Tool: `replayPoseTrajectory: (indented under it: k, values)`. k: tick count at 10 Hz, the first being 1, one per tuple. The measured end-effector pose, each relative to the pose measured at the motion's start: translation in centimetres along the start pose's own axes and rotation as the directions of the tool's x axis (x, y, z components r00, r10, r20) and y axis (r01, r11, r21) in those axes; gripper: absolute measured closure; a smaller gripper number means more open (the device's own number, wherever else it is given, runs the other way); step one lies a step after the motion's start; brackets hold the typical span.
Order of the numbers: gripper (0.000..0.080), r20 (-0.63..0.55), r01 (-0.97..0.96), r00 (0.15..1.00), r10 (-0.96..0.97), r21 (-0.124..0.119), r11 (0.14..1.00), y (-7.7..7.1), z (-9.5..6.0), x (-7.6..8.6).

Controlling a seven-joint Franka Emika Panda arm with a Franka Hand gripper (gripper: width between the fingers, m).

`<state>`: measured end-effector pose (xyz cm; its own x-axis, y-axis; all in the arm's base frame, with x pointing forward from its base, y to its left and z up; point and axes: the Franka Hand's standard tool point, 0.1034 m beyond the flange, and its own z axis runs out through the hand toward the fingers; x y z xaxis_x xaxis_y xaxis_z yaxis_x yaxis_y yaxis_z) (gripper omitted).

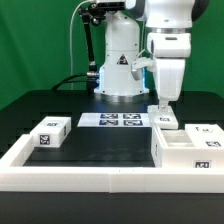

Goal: Assemble cabinet

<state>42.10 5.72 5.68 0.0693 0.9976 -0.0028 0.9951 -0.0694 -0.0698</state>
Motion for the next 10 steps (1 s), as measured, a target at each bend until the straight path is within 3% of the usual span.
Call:
replayPoseTrajectory:
  k: [4,6,7,10]
  values:
    - [0.0729,0.000,-0.001,1.000,0.001,0.002,1.000,-0.1,0.1,0.0]
    - [0.0729,-0.006,-0.008,1.000,0.008,-0.027,1.000,1.3,-0.8,0.4]
    - [0.0729,-0.023,-0.008,1.000,0.006,-0.067,0.998,1.5,-0.9,0.4]
    - [0.0729,-0.026,-0.011,1.000,0.009,-0.061,0.998,1.2,-0.5,0.2]
